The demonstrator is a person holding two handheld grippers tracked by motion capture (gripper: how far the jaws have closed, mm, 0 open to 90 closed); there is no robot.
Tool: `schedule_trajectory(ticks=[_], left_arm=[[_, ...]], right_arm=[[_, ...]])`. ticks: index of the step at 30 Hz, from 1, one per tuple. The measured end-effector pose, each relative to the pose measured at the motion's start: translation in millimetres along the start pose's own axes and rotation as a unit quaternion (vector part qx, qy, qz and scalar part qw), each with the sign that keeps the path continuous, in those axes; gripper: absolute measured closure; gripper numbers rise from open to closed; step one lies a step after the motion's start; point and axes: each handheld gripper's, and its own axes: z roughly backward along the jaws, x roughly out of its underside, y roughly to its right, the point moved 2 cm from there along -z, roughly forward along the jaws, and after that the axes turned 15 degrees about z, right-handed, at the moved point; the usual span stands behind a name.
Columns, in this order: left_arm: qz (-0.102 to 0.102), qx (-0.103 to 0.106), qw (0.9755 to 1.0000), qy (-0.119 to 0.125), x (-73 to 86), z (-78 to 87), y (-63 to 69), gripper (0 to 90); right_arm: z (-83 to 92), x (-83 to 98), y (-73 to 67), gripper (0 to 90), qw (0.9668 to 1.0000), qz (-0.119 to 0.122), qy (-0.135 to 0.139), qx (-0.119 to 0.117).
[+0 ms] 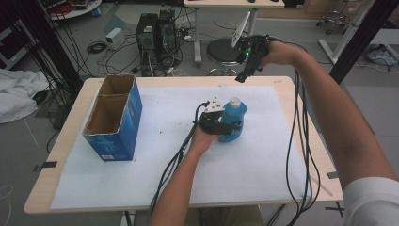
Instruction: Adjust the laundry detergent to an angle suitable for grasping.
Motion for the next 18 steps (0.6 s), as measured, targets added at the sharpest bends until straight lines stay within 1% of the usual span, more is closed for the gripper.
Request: schedule_trajectory(ticks=[4,5,6,9,15,16,18], left_arm=[[-0.002,0.0,1.0,0.002,0.6,-0.5,0.3,36.0],[-0.003,0.001,1.0,0.003,1.2,-0.7,0.6,39.3],[-0.002,0.001,1.0,0.004,1.4,-0.8,0.6,39.3],[-0.003,-0.001,1.0,0.008,1.8,-0.2,0.2,42.9],[-0.009,-0.003,0.9999,0.011,1.9,0.1,0.9,43.9],[-0.007,-0.004,0.9999,0.012,2.1,0.3,0.9,44.1],[-0.015,-0.005,0.9998,0.01,1.8,1.3,2.5,44.6]], right_arm=[[-0.1,0.5,0.2,2.4,1.0,0.0,0.0,-0.001],[0.0,0.7,0.5,2.4,1.0,0.002,0.001,0.0],[0.0,0.7,0.5,2.4,1.0,0.002,0.001,0.0],[0.6,1.3,0.4,2.4,1.0,-0.001,0.001,0.001],[1.4,2.4,0.5,2.4,1.0,-0.002,0.002,0.001],[1.7,2.3,0.5,2.4,1.0,-0.001,0.003,0.002],[2.1,2.3,0.3,2.4,1.0,-0.001,0.003,0.002]])
